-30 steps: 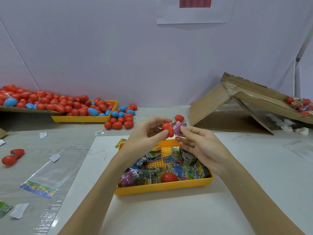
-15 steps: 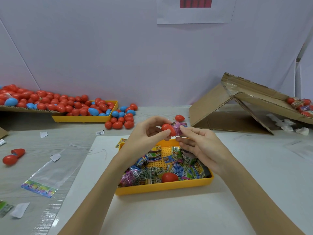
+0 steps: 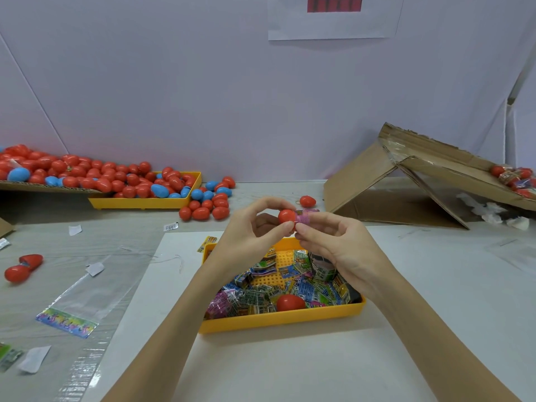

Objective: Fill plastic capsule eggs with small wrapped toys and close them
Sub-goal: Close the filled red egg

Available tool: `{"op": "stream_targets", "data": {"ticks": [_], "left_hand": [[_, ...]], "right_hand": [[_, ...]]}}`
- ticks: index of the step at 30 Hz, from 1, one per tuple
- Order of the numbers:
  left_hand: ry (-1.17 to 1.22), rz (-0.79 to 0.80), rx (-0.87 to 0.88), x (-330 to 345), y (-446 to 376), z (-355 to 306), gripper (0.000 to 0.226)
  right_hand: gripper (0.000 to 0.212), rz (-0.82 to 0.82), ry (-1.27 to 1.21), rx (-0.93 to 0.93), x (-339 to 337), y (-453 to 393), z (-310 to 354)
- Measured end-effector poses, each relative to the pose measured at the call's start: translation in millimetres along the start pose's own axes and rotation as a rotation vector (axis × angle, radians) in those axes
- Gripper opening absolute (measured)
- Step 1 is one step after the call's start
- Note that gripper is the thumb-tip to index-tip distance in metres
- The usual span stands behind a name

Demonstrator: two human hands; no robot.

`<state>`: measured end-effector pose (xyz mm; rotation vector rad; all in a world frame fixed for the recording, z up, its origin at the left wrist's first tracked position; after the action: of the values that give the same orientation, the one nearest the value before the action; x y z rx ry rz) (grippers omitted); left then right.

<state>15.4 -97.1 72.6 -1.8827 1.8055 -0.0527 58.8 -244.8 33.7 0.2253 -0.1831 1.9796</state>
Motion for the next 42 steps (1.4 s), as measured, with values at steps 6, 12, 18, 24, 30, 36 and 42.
{"op": "stream_targets", "data": {"ticks": [6, 12, 18, 24, 30, 36, 42], "left_hand": [[-0.101, 0.004, 0.108, 4, -1, -10, 0.029], [-0.094, -0.015, 0.127, 3, -1, -14, 0.032], [-0.23, -0.1, 0.256, 5, 3, -31, 0.04], [-0.464, -0.206, 0.397, 6, 8, -47, 0.037], [-0.685, -0.149, 0.444, 22, 9, -43, 0.035], [-0.737, -0.096, 0.44, 22, 9, -39, 0.031], [-0.779, -0.094, 0.504, 19, 11, -43, 0.035]], "right_hand": [[0.035, 0.063, -0.048, 0.026, 7, 1, 2], [0.033, 0.079, -0.138, 0.065, 8, 1, 0], [0.03, 0.089, -0.222, 0.096, 6, -1, -4], [0.03, 0.13, -0.324, 0.225, 13, 1, -13], [0.037, 0.148, -0.667, 0.506, 26, 12, -35], [0.048, 0.198, -0.771, 0.686, 39, 23, -47], [0.044, 0.222, -0.848, 0.728, 45, 27, -48]]}}
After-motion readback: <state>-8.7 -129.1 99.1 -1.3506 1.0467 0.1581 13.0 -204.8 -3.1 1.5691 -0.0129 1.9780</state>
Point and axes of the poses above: each hand's wrist, its own y-axis away from the middle knuckle, its own x-axis out of the palm, z = x × y, the point moved 10 cm from there along -y, towards the middle knuckle, and after that the axes turned 5 degrees about -y, right-handed, at the moved point
